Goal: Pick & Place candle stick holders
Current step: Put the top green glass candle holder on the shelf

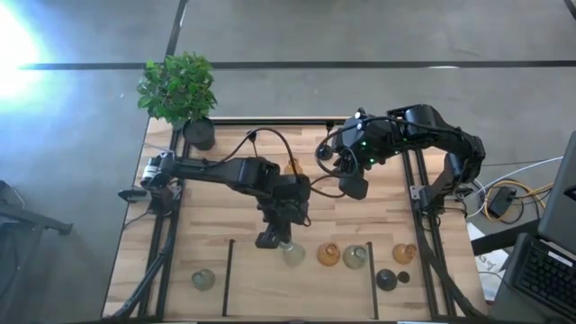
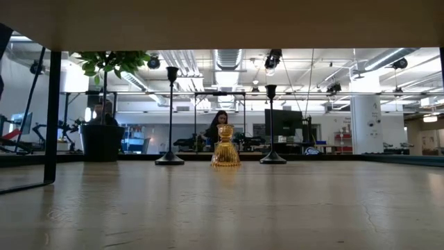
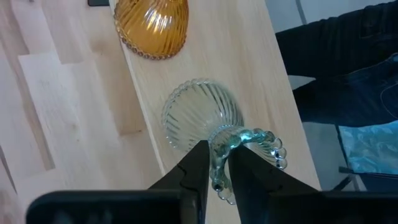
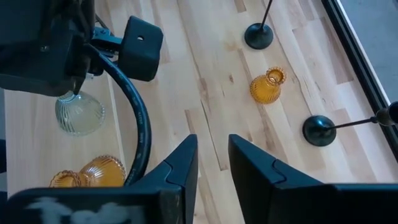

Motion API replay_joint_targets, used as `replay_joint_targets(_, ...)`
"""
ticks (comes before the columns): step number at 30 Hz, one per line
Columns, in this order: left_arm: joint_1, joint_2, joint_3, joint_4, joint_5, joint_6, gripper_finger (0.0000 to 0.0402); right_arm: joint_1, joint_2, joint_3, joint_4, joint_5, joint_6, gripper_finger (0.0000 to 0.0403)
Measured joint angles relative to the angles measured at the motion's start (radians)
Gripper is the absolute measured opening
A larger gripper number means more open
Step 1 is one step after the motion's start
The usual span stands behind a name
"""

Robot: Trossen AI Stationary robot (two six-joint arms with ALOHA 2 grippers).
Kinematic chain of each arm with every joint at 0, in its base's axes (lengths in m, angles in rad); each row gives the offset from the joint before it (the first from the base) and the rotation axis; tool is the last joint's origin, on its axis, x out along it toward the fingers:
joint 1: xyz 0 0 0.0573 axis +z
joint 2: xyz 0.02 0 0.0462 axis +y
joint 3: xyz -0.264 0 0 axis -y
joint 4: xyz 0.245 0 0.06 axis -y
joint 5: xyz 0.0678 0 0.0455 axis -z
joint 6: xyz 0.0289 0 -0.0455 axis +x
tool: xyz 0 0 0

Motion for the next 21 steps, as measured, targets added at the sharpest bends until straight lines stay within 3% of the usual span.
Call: replay_joint_targets(21,0.000,-0.002,-0.079,0.045,0.033,-0.017,0.0060,0.000,-0.005,0.000,0.000,0.000,0.000,0.0082)
